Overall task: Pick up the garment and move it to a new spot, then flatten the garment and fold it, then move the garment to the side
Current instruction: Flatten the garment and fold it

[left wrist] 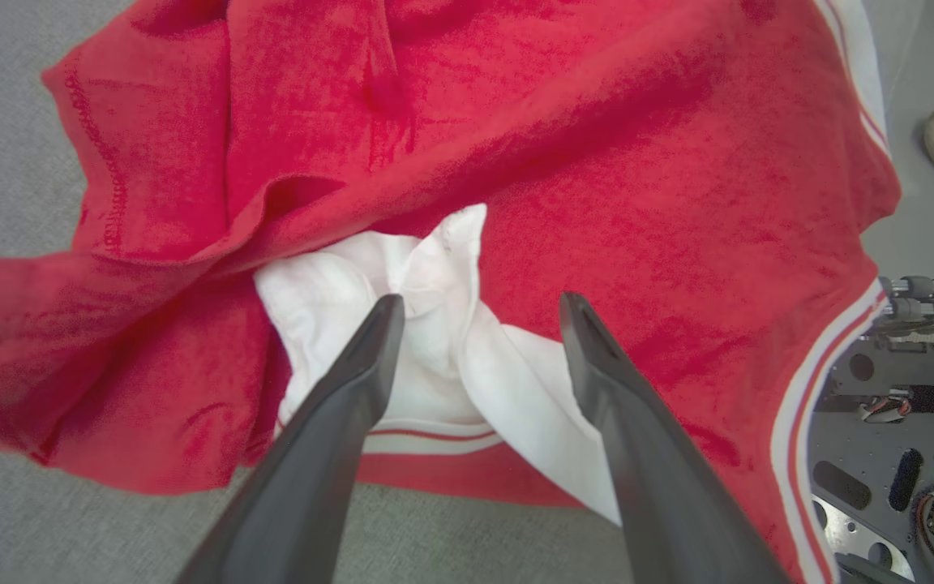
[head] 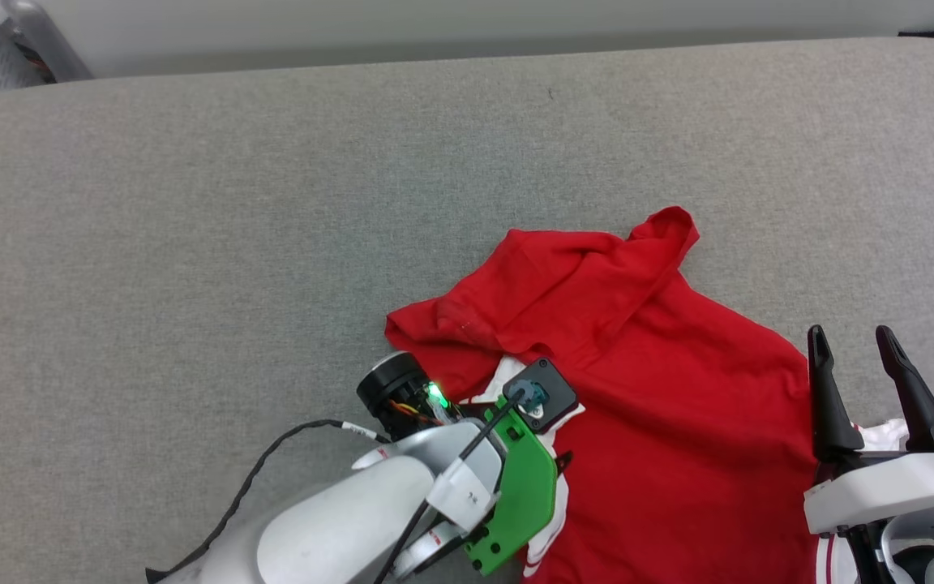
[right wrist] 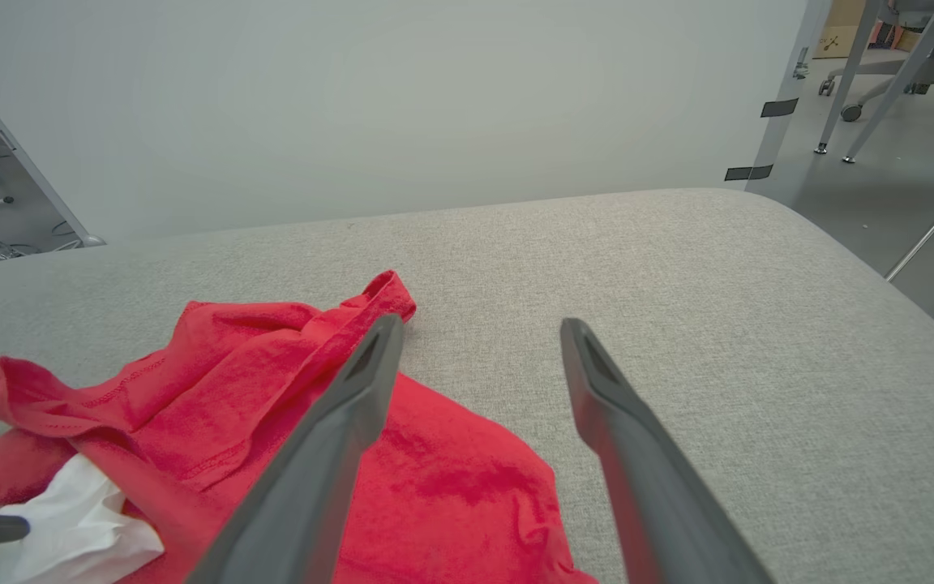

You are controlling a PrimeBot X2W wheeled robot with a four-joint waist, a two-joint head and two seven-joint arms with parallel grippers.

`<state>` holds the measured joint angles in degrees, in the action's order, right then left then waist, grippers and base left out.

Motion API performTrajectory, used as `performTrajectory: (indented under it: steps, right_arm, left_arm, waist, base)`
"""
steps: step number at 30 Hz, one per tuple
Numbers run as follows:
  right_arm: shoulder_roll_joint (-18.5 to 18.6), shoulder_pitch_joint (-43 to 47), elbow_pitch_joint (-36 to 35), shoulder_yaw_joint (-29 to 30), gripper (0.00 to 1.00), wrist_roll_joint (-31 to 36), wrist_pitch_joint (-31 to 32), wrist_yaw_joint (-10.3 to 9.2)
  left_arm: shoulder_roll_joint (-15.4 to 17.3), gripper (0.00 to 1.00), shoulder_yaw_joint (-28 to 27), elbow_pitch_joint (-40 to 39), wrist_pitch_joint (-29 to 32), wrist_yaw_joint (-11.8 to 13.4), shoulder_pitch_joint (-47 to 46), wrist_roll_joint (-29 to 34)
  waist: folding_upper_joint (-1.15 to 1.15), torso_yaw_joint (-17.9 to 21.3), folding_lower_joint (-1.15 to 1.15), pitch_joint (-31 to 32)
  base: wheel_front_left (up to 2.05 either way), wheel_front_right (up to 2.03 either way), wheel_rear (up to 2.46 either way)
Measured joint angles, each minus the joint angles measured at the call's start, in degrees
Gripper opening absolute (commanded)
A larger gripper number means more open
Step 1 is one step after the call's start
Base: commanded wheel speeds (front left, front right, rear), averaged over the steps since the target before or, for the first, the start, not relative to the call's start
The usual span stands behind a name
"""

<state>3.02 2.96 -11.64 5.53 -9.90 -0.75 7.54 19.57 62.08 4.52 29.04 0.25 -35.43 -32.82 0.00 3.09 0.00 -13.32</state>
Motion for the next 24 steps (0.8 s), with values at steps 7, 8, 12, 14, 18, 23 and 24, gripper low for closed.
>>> performTrajectory:
  steps: [7, 8, 12, 14, 18, 23, 24]
  right_arm:
    - [-0.1, -1.6, 2.5, -0.4, 1.0, -1.5, -1.5, 0.0]
    - [-0.1, -1.8, 2.7, -0.4, 1.0, -1.6, -1.8, 0.0]
    - [-0.1, -2.0, 3.6, 0.1, 1.0, -1.6, -2.2, 0.0]
    - [-0.1, -2.0, 4.0, 0.6, 1.0, -1.6, -2.3, 0.0]
    - [-0.1, -2.0, 4.0, 1.5, 1.0, -1.6, -1.9, 0.0]
    - [-0.1, -1.7, 2.8, 2.4, 1.0, -1.3, -0.5, 0.0]
    - [-0.1, -1.6, 2.4, 2.6, 1.0, -1.2, -0.1, 0.0]
  left_arm:
    - [-1.2, 0.55, 1.1, 6.2, 2.3, -2.6, -3.4, 0.1]
    - [-1.4, 0.16, 1.2, 6.4, 2.3, -2.9, -3.6, 0.1]
    - [-1.5, 0.0, 1.0, 6.3, 0.5, -3.0, -4.2, 0.4]
    - [-1.4, 0.0, 0.5, 5.7, -1.2, -2.6, -4.6, 1.3]
    - [-0.2, 0.0, -2.0, 2.6, -5.2, 0.4, -4.5, 1.7]
    - [3.9, 0.0, -6.3, -2.8, -8.5, 5.7, -1.8, 1.5]
    - [4.8, 0.0, -7.3, -4.0, -9.2, 7.0, -0.6, 1.4]
  waist:
    - [0.0, 1.9, 0.0, -3.2]
    - [0.0, 2.2, 0.0, -3.5]
    - [0.0, 2.6, 0.0, -4.1]
    - [0.0, 2.4, 0.0, -4.0]
    - [0.0, 1.4, 0.0, -2.9]
    - [0.0, -0.4, 0.0, -1.2]
    - [0.0, -0.9, 0.0, -0.9]
  base:
    - [0.0, 0.0, 0.0]
    - [0.0, 0.0, 0.0]
    - [0.0, 0.0, 0.0]
    - [0.0, 0.0, 0.0]
    - [0.0, 0.0, 0.0]
    - [0.0, 0.0, 0.0]
    - [0.0, 0.0, 0.0]
